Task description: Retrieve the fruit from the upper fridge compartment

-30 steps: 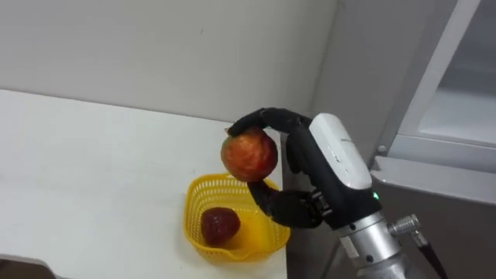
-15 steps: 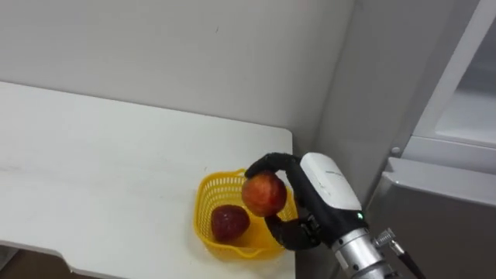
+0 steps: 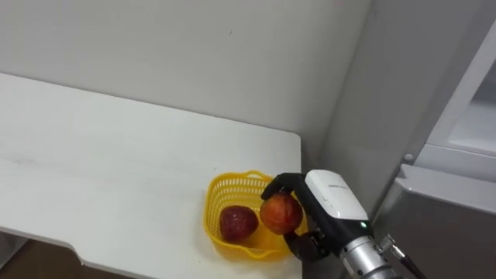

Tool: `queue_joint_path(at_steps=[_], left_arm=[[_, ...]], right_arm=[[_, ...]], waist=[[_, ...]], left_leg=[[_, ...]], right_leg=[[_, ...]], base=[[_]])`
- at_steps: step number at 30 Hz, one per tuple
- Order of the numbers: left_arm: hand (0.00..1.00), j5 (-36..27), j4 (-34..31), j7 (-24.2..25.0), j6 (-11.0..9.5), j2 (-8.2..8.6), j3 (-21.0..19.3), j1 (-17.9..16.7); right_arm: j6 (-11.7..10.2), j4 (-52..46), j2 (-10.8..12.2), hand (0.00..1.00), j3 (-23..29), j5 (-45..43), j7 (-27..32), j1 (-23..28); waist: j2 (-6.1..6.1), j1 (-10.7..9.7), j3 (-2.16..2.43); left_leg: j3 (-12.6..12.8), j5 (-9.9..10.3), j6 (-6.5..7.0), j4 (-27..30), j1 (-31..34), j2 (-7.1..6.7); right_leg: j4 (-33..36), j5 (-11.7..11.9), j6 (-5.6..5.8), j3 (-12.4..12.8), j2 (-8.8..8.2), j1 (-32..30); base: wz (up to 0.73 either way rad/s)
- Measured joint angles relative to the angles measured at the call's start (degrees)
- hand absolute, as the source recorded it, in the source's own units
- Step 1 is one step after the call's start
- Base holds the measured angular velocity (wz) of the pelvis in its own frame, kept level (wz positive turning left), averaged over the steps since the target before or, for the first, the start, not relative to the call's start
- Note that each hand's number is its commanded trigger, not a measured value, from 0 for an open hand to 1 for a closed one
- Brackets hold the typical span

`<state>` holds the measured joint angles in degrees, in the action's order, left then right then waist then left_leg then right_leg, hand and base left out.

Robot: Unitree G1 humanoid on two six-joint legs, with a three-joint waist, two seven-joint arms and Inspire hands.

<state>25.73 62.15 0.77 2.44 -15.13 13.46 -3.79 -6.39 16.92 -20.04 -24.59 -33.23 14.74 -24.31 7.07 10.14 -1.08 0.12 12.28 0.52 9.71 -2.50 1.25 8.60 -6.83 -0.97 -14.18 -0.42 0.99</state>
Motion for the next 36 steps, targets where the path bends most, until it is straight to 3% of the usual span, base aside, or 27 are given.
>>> queue_joint_path(at_steps=[1, 2, 36], left_arm=[[0.0, 0.0, 0.0, 0.0, 0.0, 0.0, 0.0, 0.0], [0.0, 0.1, 0.0, 0.0, 0.0, 0.02, -0.1, 0.1], [0.0, 0.2, -0.4, -0.6, -0.1, 0.65, -2.0, 0.8]], right_arm=[[0.0, 0.0, 0.0, 0.05, 0.0, 0.0, 0.0, -0.1], [0.0, 0.0, 0.0, 0.02, 0.0, 0.1, 0.0, -0.1], [-0.2, 0.0, 0.0, 0.0, 0.0, 1.1, -0.7, -0.2]], waist=[[0.0, 0.0, 0.0], [0.0, 0.0, 0.0], [-0.82, -0.1, 0.12]], left_leg=[[-0.1, 0.0, 0.0, 0.0, 0.0, 0.0], [-0.2, 0.0, 0.0, 0.0, 0.0, -0.01], [-0.3, 0.0, 0.01, 0.8, 0.4, -0.11]], right_leg=[[0.0, 0.0, 0.0, 0.0, 0.0, 0.0], [0.0, 0.0, 0.0, -0.1, 0.0, 0.0], [0.0, 0.0, 0.0, -0.1, -0.1, 0.1]], base=[[0.03], [0.03], [0.0]])
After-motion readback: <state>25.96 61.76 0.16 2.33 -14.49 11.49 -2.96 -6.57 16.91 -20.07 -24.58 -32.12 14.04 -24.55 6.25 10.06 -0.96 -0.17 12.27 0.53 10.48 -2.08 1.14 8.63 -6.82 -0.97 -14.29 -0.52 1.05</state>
